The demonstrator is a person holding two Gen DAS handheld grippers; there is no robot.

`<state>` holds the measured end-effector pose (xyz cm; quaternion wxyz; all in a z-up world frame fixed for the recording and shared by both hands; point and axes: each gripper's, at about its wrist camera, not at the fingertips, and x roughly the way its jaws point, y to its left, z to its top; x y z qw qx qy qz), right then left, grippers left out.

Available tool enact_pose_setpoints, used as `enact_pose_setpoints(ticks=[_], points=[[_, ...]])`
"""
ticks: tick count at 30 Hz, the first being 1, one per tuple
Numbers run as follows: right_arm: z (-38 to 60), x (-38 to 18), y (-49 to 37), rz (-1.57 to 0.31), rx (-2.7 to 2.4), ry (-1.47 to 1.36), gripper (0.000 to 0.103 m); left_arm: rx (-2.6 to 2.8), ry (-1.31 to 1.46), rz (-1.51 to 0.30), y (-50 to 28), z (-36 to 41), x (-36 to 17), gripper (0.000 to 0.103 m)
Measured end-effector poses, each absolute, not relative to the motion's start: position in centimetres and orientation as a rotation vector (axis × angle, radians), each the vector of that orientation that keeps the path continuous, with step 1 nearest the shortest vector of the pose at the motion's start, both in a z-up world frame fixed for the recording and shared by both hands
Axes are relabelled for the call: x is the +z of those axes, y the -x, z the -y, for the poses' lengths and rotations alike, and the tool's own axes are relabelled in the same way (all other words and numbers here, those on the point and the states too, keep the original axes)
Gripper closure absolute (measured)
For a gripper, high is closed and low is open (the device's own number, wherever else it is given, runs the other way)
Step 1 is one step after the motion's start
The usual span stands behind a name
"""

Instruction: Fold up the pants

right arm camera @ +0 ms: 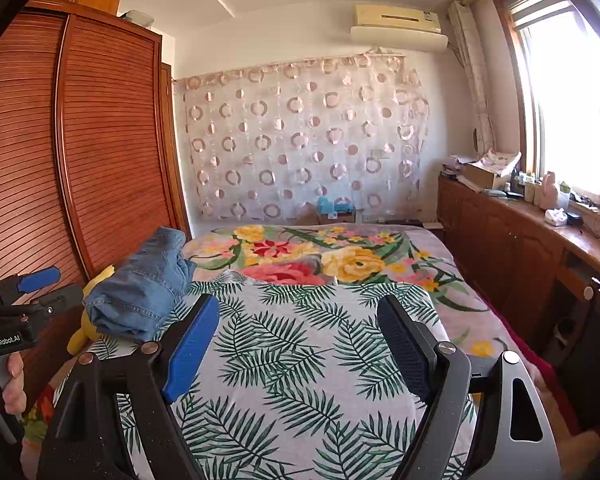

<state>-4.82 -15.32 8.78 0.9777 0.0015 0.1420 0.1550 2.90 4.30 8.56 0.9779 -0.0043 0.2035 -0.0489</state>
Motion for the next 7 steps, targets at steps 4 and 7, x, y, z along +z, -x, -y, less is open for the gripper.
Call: enact_pose_setpoints(ticks=[4, 7], points=[[15.30, 8.81, 4.81, -0.286, 0.312, -0.003, 0.020, -0.099, 0.008, -0.411, -2.91, -4.27, 8.57, 0.017], [15.29, 8.82, 4.86, -0.285, 0.313, -0.003, 0.020, -0.098, 0.008, -0.410, -2.93, -4.25, 8.51, 0.017]])
